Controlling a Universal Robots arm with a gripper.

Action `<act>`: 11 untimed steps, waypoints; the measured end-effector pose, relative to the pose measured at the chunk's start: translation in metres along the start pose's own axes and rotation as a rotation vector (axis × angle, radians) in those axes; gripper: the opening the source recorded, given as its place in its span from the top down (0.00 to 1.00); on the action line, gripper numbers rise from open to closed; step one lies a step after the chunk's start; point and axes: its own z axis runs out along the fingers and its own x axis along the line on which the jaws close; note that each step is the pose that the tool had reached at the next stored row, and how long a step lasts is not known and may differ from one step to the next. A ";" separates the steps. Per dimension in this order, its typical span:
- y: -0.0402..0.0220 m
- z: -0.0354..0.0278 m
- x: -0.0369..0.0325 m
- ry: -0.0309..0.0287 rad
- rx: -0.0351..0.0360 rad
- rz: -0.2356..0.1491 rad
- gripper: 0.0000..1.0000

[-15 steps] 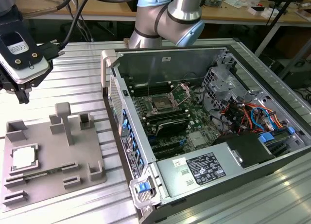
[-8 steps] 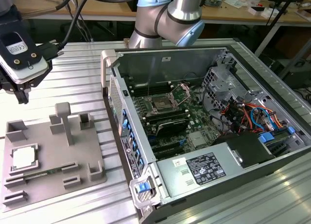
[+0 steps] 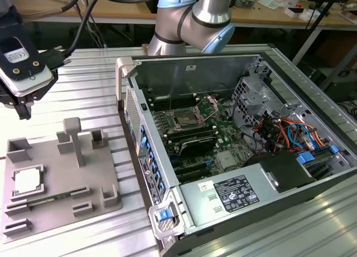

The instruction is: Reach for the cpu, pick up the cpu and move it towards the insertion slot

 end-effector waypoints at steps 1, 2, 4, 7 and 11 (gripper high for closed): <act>0.0000 0.0000 0.0004 0.0000 0.0000 0.000 0.89; 0.0000 0.0000 0.0008 0.0000 0.0000 0.000 0.89; 0.0000 0.0001 0.0019 0.0000 0.0000 0.000 0.89; 0.0000 0.0002 0.0028 -0.0001 0.0000 0.000 0.89; 0.0000 0.0003 0.0042 0.0000 0.0000 0.000 0.89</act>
